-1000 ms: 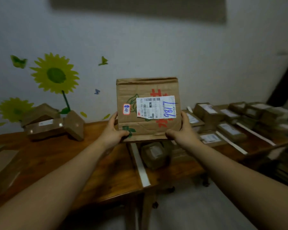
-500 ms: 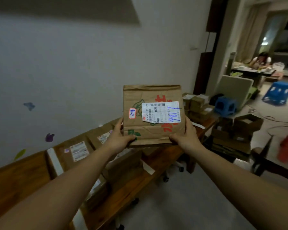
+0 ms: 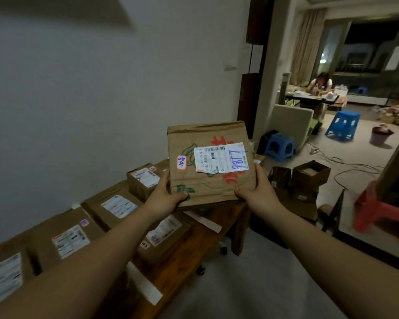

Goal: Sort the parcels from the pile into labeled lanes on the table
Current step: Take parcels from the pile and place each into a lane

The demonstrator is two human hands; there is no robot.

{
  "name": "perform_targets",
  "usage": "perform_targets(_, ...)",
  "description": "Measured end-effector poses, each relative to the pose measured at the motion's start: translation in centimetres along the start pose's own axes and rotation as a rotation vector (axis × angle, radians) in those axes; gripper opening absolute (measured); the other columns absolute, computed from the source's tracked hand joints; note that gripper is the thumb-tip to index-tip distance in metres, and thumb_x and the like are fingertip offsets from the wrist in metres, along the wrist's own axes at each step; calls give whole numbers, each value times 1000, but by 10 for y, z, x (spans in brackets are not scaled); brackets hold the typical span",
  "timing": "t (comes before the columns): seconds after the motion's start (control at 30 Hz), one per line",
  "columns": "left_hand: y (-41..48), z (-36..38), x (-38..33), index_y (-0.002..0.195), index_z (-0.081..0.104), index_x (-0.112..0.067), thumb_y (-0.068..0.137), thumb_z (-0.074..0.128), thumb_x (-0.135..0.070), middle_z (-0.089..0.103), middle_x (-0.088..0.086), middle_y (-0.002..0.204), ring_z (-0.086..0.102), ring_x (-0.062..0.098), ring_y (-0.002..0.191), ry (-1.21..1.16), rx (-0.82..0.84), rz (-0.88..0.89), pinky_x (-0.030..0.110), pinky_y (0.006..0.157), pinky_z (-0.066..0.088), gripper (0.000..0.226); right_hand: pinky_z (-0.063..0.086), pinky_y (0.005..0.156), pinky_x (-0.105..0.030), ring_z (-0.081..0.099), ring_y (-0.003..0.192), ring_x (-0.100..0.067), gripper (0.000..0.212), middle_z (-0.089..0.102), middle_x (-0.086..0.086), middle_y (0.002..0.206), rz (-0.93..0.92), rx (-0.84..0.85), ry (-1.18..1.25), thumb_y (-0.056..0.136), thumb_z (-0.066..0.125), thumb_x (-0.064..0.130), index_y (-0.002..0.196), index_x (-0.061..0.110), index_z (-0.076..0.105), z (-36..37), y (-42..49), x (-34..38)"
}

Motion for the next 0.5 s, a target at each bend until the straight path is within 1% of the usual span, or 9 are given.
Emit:
perform_targets(0.07,24,24,1,147,18,-25,88,58,-1,53,-2,123,55,-3,85,-5,-14,-27,9,62,50,75,42,100,-34,47,116,-12,76,48,14,113,-3,33,-14,81,68,4,143,27,31,-19,27,-15)
perform_targets(0.1,36,36,3,147,18,-25,89,58,-1,54,-1,125,56,0,87,-17,-27,-44,12,66,51,75,42,100,-34,46,115,-11,76,47,17,112,2,55,-31,82,68,6,144,28,29,-29,41,-23)
perform_targets(0.17,57,60,8,147,17,-27,89,58,-3,52,4,133,58,12,101,-44,-60,-83,25,84,52,76,41,103,-36,43,116,-9,77,46,17,116,8,119,-55,83,69,10,145,29,28,-47,68,-35)
perform_targets(0.2,66,71,10,148,16,-29,89,59,-5,51,6,134,58,19,108,-49,-74,-113,34,90,51,77,40,106,-38,42,120,-11,76,45,13,124,16,150,-65,82,70,14,144,29,28,-54,82,-41)
perform_targets(0.23,75,79,12,148,16,-30,89,60,-7,51,6,134,56,24,112,-48,-86,-146,40,92,51,77,38,107,-41,42,125,-15,76,43,8,133,26,170,-92,82,71,17,143,31,29,-60,95,-47)
perform_targets(0.3,91,92,17,147,16,-34,89,61,-14,51,5,132,57,27,110,-27,-110,-215,43,86,54,76,33,107,-42,35,133,-25,78,31,-3,148,60,198,-185,83,70,22,146,32,26,-68,122,-59)
perform_targets(0.37,106,98,22,147,15,-35,89,61,-18,52,3,129,59,26,105,5,-145,-270,42,81,55,76,29,108,-41,28,137,-27,82,23,-3,151,96,241,-240,84,68,22,150,30,19,-67,145,-70)
perform_targets(0.43,120,98,28,148,12,-34,89,62,-19,52,1,126,59,22,103,24,-178,-304,40,79,55,79,27,110,-40,29,137,-25,75,27,-3,149,73,299,-240,86,66,22,147,27,23,-59,166,-77)
perform_targets(0.5,132,95,36,149,10,-31,89,62,-18,50,4,131,56,20,104,21,-202,-338,32,75,53,80,26,111,-40,28,138,-25,68,32,-2,146,61,353,-255,89,64,23,146,24,26,-47,186,-83)
Point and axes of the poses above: each hand's wrist, its own y-axis towards the middle knuckle, its own z-axis out of the palm, x = y × z, the point moved 2 cm from there along y, towards the middle knuckle
